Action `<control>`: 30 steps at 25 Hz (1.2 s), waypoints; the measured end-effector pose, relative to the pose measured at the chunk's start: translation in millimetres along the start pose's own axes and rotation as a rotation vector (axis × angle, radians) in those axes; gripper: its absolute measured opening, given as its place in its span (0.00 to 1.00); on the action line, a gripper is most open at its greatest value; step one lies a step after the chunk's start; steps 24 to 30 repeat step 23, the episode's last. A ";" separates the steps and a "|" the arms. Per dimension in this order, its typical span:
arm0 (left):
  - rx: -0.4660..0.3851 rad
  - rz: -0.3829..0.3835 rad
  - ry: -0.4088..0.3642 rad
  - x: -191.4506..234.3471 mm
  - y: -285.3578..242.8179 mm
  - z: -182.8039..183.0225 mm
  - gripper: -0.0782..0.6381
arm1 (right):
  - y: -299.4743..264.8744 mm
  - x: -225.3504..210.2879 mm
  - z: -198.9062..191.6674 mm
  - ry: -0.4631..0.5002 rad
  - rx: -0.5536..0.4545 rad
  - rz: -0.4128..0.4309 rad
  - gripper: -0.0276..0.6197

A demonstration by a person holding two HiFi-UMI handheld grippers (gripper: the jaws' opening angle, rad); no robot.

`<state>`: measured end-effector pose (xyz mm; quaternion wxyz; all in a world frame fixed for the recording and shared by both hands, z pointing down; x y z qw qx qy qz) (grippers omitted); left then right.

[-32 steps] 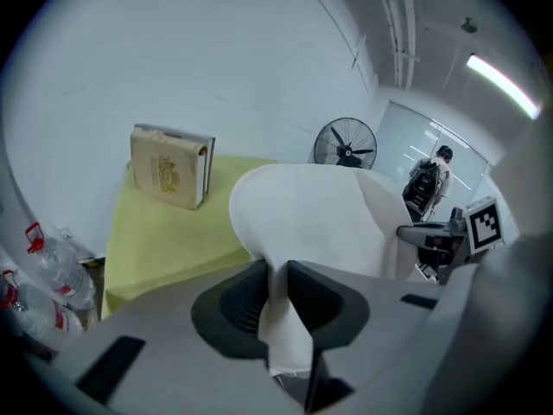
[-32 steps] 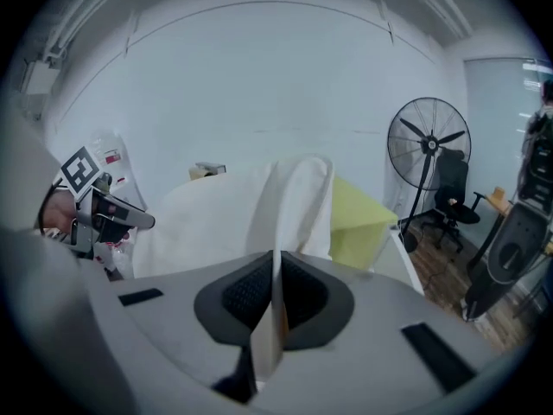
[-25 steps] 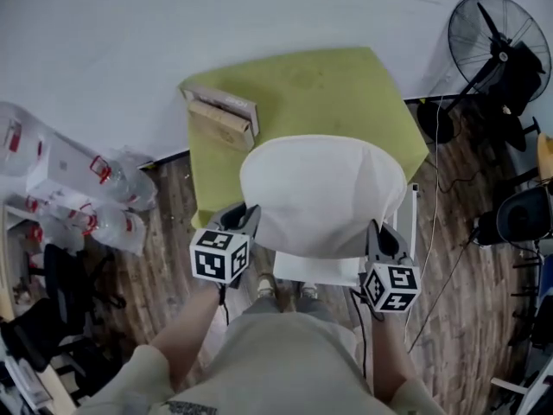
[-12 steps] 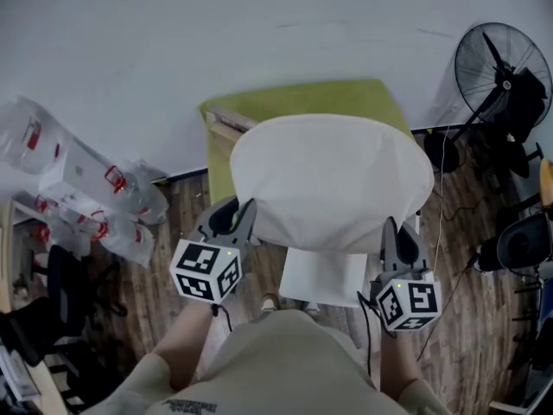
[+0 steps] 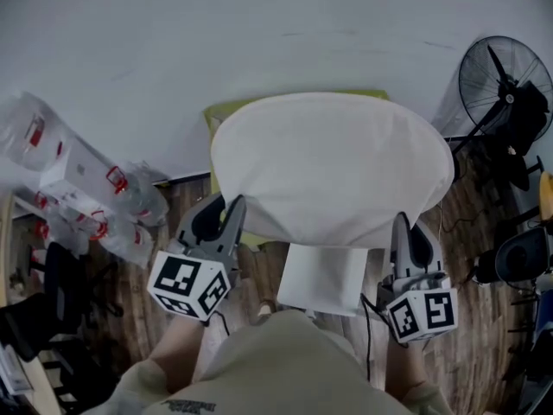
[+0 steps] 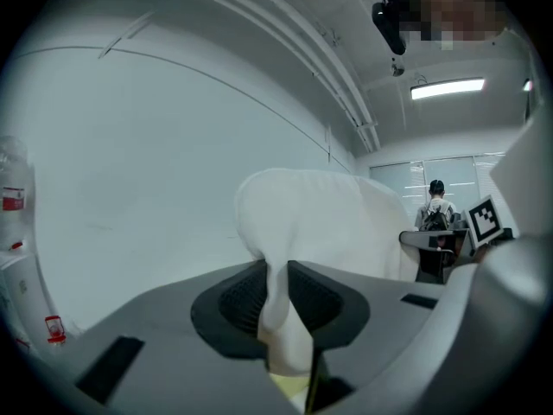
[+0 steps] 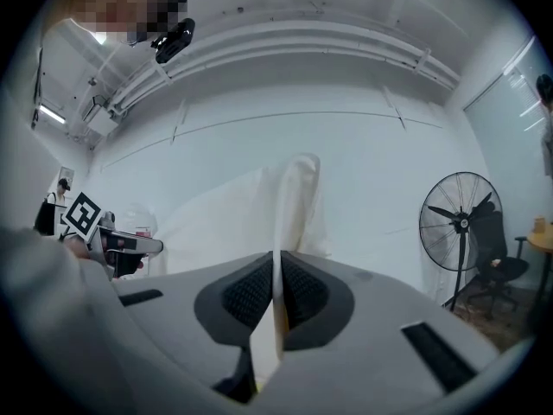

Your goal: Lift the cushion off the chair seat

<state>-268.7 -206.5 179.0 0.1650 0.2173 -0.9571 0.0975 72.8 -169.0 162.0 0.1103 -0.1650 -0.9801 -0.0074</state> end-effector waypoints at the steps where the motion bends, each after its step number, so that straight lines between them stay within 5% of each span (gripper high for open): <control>1: -0.003 0.003 -0.002 -1.5 0.7 0.8 0.23 | -0.8 -1.3 0.5 0.002 0.000 0.000 0.08; 30: -0.023 0.028 -0.002 -10.7 15.9 5.3 0.23 | 6.1 0.1 11.7 0.028 -0.020 0.024 0.08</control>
Point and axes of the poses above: the fingertips, and each gripper's own axes: y backward along the fingers, x to its left, z out of its top, the point moved 9 cm from there along y, backward along the fingers, and after that the axes turned 15 degrees about y, right-handed, at the moved point
